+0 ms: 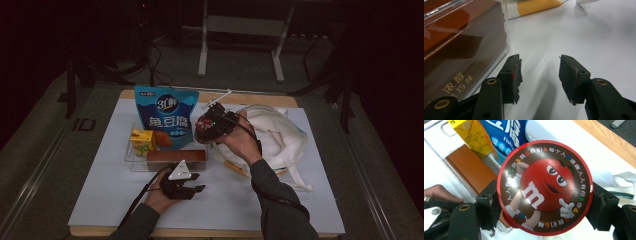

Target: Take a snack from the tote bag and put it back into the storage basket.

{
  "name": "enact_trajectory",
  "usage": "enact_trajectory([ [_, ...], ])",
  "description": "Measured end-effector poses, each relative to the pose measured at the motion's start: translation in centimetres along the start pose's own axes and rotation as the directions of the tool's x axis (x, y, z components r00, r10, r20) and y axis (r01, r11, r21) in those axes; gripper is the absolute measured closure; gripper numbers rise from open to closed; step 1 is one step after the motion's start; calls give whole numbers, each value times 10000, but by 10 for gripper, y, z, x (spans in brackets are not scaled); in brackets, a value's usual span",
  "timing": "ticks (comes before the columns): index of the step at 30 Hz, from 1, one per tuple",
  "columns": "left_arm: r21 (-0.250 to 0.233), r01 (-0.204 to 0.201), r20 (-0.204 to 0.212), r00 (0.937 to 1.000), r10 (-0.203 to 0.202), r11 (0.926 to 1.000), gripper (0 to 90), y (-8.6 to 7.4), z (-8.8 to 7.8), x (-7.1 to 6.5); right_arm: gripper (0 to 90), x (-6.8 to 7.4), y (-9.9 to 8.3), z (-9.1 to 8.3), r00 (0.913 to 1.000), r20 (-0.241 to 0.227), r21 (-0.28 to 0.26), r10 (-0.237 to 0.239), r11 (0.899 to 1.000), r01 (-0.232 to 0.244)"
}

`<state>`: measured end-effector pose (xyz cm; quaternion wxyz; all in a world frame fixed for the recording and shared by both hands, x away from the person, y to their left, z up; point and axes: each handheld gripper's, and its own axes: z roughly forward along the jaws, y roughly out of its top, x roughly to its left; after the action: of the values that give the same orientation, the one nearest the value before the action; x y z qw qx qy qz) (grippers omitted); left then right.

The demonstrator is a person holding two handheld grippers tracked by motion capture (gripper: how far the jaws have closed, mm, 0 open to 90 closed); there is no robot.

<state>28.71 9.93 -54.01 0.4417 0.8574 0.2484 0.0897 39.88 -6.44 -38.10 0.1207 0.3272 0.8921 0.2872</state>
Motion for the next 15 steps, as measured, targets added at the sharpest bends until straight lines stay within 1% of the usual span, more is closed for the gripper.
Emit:
enact_trajectory([
  [10, 17, -15, 2, 10000, 15, 10000, 515, 0, 0, 0, 257, 6, 4, 10, 10000, -21, 122, 72, 9999, -71],
  [15, -21, 50, 14, 10000, -50, 10000, 515, 0, 0, 0, 257, 8, 5, 14, 10000, -61, 182, 61, 9998, -60],
])
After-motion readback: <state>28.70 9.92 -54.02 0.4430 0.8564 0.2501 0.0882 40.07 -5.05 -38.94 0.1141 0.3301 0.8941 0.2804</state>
